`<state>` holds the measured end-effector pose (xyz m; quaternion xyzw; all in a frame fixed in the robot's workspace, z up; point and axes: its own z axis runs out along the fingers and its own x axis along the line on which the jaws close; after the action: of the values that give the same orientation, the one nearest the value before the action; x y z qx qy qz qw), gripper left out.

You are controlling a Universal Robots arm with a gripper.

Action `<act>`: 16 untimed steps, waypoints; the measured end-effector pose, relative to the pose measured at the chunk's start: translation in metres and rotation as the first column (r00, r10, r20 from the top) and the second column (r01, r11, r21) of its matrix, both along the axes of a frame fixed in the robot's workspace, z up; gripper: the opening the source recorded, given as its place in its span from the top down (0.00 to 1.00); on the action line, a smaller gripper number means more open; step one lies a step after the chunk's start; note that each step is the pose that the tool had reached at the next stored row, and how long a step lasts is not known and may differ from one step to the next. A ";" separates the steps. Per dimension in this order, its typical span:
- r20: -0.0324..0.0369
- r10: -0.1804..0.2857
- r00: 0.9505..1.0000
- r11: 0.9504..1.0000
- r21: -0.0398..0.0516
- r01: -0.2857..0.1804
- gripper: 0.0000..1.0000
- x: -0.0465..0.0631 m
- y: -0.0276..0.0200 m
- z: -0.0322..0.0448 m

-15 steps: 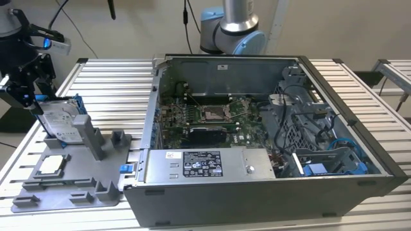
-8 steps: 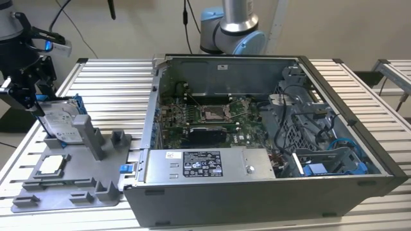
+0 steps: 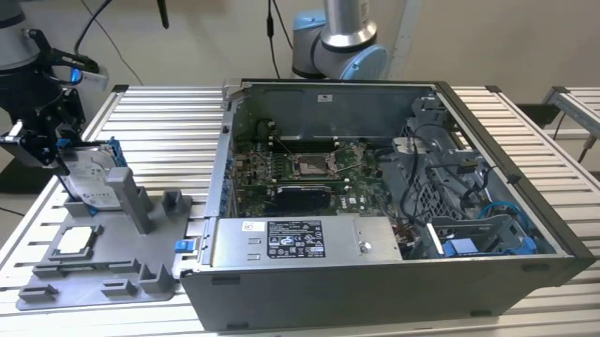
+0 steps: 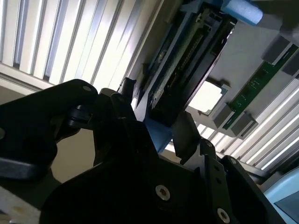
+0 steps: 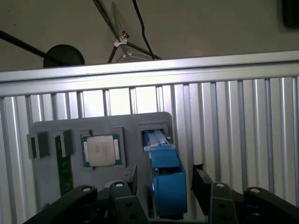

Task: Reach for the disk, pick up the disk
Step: 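Pick up the disk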

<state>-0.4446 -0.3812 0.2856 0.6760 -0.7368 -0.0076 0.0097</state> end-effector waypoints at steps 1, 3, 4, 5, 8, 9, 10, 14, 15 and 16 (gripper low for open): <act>0.000 0.002 1.000 1.000 0.000 -0.002 0.00 0.000 0.0000 -0.0012; 0.000 0.004 1.000 1.000 0.000 -0.004 0.00 0.000 0.0000 -0.0034; 0.000 0.006 1.000 1.000 0.000 -0.006 0.00 0.000 0.0000 -0.0045; 0.000 0.007 1.000 1.000 0.000 -0.007 0.00 0.000 0.0000 -0.0055; 0.002 0.012 1.000 1.000 0.000 -0.012 0.00 0.000 0.0000 -0.0100; 0.004 0.013 1.000 1.000 0.000 -0.013 0.00 0.000 0.0000 -0.0118; 0.006 0.014 1.000 1.000 0.000 -0.014 0.00 0.000 0.0000 -0.0136; 0.010 0.017 1.000 1.000 0.000 -0.017 0.00 0.000 0.0000 -0.0189; 0.010 0.017 1.000 1.000 0.000 -0.017 0.00 0.000 0.0000 -0.0199; 0.010 0.018 1.000 1.000 0.001 -0.018 0.00 0.000 0.0000 -0.0208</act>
<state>-0.4446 -0.3812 0.2648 0.6825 -0.7309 -0.0044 0.0058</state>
